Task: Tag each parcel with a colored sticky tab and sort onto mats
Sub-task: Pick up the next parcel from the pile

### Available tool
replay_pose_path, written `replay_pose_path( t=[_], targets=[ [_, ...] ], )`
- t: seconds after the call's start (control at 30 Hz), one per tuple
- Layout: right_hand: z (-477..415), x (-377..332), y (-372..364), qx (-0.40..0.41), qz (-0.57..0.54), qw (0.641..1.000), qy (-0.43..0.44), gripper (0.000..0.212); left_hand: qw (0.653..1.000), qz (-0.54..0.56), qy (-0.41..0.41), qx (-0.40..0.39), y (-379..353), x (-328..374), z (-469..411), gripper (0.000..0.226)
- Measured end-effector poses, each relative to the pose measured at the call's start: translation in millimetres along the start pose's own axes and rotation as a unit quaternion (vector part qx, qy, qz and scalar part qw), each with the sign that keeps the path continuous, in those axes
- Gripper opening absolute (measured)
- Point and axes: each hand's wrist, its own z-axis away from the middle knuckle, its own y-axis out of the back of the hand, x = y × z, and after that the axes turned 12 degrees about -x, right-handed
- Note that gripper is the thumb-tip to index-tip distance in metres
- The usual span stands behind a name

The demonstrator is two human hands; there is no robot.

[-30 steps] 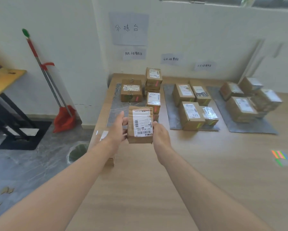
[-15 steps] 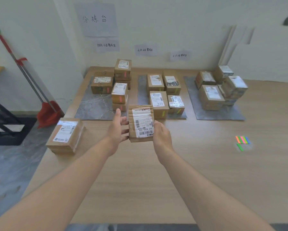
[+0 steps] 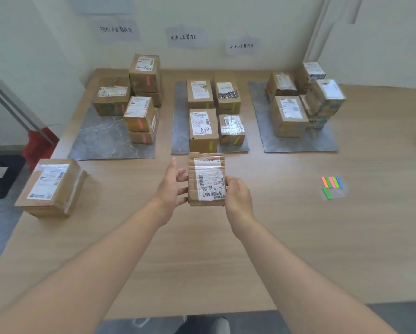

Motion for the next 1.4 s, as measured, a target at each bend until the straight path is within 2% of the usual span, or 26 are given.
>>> replay_pose_path(
  t=[0.3,0.5,0.73,0.87,0.97,1.2,1.4],
  targets=[
    [-44,19,8,0.015,0.055,0.998,-0.041,0.038,0.997,-0.014,0.066,-0.042,-7,-16,-57,0.063],
    [-57,45,17,0.014,0.100,0.990,-0.101,0.046,0.991,-0.022,0.126,-0.044,-11,-43,-76,0.069],
    [-63,66,36,-0.001,0.142,0.982,-0.125,0.035,0.986,-0.023,0.161,-0.032,-20,-73,-83,0.067],
    [-65,74,42,-0.005,0.132,0.983,-0.126,0.041,0.987,-0.035,0.155,-0.031,-20,-81,-84,0.069],
    [-66,77,43,-0.005,0.126,0.985,-0.119,0.033,0.988,-0.037,0.149,-0.016,-22,-81,-83,0.066],
    [-65,59,51,0.062,0.109,0.987,-0.099,0.026,0.992,-0.086,0.086,0.031,-37,-66,-78,0.063],
    [-57,32,60,0.087,0.082,0.990,-0.069,0.027,0.991,-0.131,0.015,-0.002,-54,-41,-73,0.061]
  ],
)
